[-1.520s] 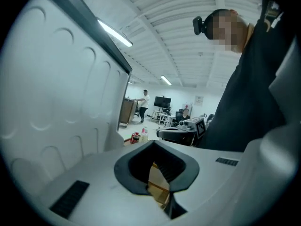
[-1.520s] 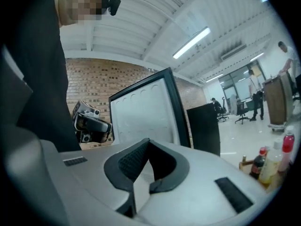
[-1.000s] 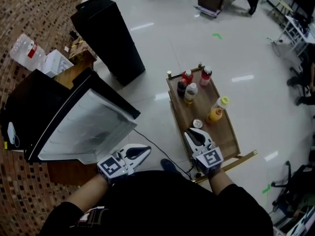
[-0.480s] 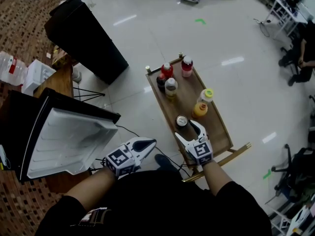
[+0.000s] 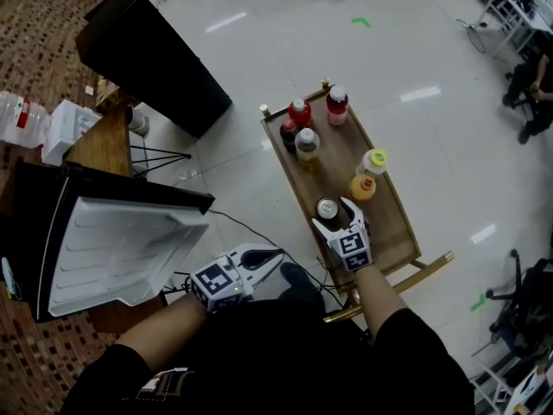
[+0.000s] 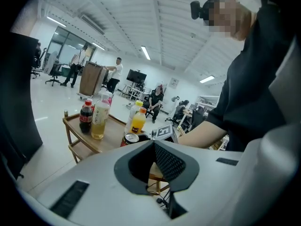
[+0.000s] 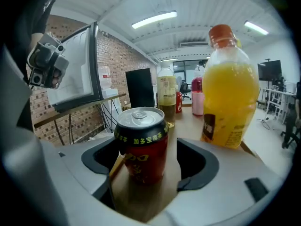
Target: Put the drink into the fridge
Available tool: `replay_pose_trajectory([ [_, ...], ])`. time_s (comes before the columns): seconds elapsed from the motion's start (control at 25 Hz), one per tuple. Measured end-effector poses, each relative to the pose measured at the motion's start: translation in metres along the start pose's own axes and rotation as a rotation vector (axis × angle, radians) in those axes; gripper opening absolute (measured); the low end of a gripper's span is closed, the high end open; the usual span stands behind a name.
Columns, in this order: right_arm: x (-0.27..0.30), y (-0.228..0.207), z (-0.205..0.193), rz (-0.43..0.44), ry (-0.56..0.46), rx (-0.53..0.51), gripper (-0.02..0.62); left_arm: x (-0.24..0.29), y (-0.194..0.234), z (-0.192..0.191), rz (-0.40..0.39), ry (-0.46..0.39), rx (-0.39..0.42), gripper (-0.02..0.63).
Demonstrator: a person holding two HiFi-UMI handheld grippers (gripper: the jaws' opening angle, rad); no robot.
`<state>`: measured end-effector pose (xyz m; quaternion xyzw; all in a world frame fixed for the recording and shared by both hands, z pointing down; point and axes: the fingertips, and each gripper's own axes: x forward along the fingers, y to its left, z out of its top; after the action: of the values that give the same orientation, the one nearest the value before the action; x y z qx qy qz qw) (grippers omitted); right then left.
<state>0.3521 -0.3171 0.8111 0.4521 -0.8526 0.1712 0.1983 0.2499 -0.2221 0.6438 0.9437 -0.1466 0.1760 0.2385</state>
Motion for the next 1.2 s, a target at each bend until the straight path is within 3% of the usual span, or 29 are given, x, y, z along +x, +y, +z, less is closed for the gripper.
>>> replay_pose_trajectory([
  [0.16,0.011,0.003,-0.001,0.023,-0.016,-0.014,0.398,-0.003,0.010,-0.005,0.034,-0.006,-0.023,0.000],
  [0.32,0.016,0.005,-0.001,0.043,-0.038,-0.031,0.332,0.001,0.018,0.000,0.062,-0.022,-0.044,0.000],
  [0.64,0.005,0.012,0.012,0.085,-0.017,-0.036,0.336,0.000,0.015,0.003,0.045,-0.027,-0.036,0.000],
  [0.92,-0.017,0.044,0.067,0.175,-0.081,-0.115,0.336,-0.031,0.010,0.031,0.076,-0.102,-0.030,0.000],
  [1.2,-0.040,0.105,0.142,0.316,-0.125,-0.232,0.336,-0.086,-0.004,0.059,0.127,-0.188,0.024,0.000],
])
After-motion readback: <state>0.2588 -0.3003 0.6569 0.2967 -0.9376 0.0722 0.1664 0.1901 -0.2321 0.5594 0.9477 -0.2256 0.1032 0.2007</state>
